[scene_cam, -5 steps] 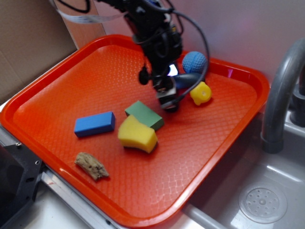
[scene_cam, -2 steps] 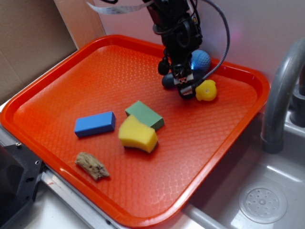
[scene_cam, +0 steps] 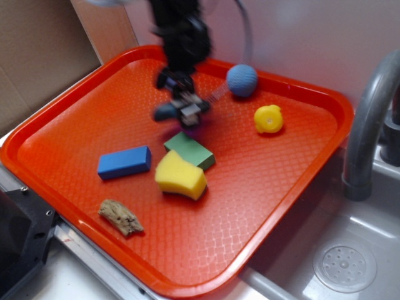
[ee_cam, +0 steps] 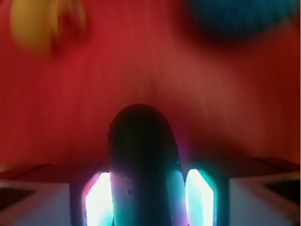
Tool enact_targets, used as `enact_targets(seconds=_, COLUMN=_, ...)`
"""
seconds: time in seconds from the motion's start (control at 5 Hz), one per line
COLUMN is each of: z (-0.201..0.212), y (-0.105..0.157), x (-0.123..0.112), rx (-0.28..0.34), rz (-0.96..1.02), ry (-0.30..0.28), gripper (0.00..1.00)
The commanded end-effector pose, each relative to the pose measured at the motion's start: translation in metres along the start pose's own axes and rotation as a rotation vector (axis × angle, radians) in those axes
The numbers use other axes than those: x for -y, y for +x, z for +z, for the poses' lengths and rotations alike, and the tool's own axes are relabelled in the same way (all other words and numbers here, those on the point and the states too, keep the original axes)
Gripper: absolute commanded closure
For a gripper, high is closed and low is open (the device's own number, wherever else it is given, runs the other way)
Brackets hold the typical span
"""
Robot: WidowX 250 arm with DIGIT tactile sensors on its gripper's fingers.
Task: Grab the plastic pickle.
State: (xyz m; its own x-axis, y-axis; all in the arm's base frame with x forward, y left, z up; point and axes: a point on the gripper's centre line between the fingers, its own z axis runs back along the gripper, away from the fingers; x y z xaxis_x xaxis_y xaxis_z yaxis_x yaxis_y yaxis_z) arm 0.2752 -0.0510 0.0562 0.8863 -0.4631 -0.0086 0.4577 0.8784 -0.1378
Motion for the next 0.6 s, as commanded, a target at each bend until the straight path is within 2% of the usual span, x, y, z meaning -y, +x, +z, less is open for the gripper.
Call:
enact_targets(seconds=0.0, z=0.121, y=-0.029, x=0.004, rx=0.238, rz=0.363, ry=0.292, gripper=1.0)
enact_targets(seconds=0.2, z=0.163, y=-0.038, x=0.008, rx=0.259, rz=0.47, ry=0.351, gripper=1.0)
enact_targets(seconds=0.4, z=0.169, y=-0.038, x=0.014, rx=0.234, rz=0.47, ry=0.334, gripper=1.0)
